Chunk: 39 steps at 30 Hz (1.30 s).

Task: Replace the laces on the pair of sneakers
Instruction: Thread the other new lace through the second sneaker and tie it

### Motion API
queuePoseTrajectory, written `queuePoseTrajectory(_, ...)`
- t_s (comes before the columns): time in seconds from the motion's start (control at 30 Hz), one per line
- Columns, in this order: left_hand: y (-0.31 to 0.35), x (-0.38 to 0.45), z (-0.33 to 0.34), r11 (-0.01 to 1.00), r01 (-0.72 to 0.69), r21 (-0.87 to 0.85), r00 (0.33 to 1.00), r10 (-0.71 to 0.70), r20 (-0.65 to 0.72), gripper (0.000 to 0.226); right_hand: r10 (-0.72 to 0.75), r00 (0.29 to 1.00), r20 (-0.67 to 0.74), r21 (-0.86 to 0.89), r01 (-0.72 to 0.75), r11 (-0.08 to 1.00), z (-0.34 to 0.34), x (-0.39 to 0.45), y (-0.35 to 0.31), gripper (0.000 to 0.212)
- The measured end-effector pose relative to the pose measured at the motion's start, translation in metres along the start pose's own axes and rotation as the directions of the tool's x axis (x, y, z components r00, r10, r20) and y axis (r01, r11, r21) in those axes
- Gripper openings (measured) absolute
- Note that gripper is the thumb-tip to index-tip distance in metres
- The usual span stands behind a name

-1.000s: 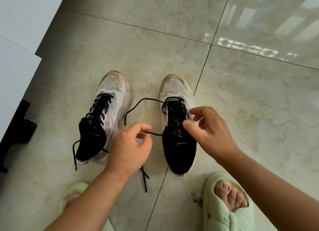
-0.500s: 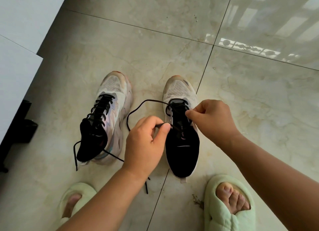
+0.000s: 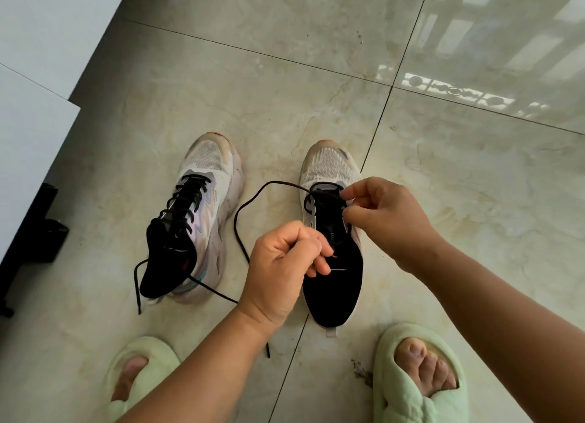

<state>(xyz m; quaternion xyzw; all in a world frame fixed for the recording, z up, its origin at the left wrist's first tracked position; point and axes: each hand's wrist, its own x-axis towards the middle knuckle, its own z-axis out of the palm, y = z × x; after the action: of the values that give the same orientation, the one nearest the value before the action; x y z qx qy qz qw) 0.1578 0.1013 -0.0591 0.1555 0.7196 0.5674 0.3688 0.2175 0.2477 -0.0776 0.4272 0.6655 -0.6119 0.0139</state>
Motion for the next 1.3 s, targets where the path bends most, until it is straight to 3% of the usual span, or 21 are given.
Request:
queuePoseTrajectory(0.07,0.001,0.0,0.001,1.0,0.004,0.009,1.0,-0.004,0.023,0.017,-0.047,0.999,0.021,-0.081,0.049,0.995,-0.001,0.003,-0.004,0.019)
queuePoseTrajectory(0.2,0.001,-0.004,0.001,0.994,-0.056,0.09,0.998,0.051,0.048,0.023,-0.131,0.989,0.076,-0.263,0.146,0.954,0.0,0.009,-0.013,0.013)
queuePoseTrajectory(0.33,-0.001,-0.005,0.001,0.99,-0.092,0.107,0.995,0.096,-0.026,0.035,-0.012,0.991,0.132,0.154,-0.009,0.988,-0.005,0.012,-0.026,0.016)
queuePoseTrajectory(0.4,-0.001,-0.005,0.001,0.99,-0.091,0.104,0.994,0.097,-0.054,0.034,-0.07,0.976,0.208,0.238,0.018,0.971,-0.014,0.011,-0.035,0.016)
queuePoseTrajectory(0.47,-0.002,-0.005,0.0,0.99,-0.086,0.116,0.994,0.093,-0.055,0.03,-0.21,0.959,0.188,0.015,0.211,0.977,-0.024,0.013,-0.041,0.011)
queuePoseTrajectory(0.53,-0.002,-0.005,-0.001,0.989,-0.077,0.124,0.995,0.084,-0.051,0.028,-0.402,0.909,0.11,-0.423,0.409,0.809,-0.032,0.019,-0.045,0.006)
queuePoseTrajectory(0.57,-0.001,-0.005,-0.001,0.99,-0.073,0.122,0.996,0.079,-0.05,0.027,-0.48,0.872,0.095,-0.527,0.453,0.719,-0.035,0.022,-0.047,0.005)
queuePoseTrajectory(0.63,0.0,-0.006,-0.001,0.991,-0.067,0.116,0.997,0.072,-0.042,0.024,-0.527,0.847,0.072,-0.572,0.468,0.674,-0.036,0.024,-0.049,0.009)
queuePoseTrajectory(0.8,0.001,-0.003,0.001,0.99,-0.063,0.127,0.993,0.075,-0.089,0.012,-0.527,0.84,-0.129,-0.587,0.363,0.724,-0.032,0.022,-0.037,0.017)
queuePoseTrajectory(0.87,-0.002,-0.001,0.001,0.984,-0.06,0.165,0.988,0.082,-0.131,0.017,-0.49,0.856,-0.162,-0.459,0.374,0.806,-0.029,0.014,-0.032,0.024)
queuePoseTrajectory(0.93,-0.004,0.002,0.001,0.965,-0.053,0.258,0.98,0.1,-0.172,0.021,-0.398,0.916,-0.046,-0.38,0.353,0.855,-0.022,0.006,-0.025,0.028)
queuePoseTrajectory(1.03,-0.007,0.007,0.0,0.896,-0.018,0.443,0.977,0.109,-0.182,0.02,-0.188,0.975,0.115,-0.485,0.221,0.846,-0.013,0.0,-0.015,0.015)
queuePoseTrajectory(1.2,-0.014,0.009,0.003,0.809,0.014,0.588,0.978,0.113,-0.178,0.031,0.002,0.998,0.061,-0.35,0.019,0.937,-0.006,0.002,-0.008,0.011)
queuePoseTrajectory(1.3,-0.018,0.012,0.004,0.792,0.021,0.61,0.972,0.126,-0.197,0.028,0.012,0.999,0.037,-0.274,-0.001,0.962,-0.004,0.001,-0.006,0.01)
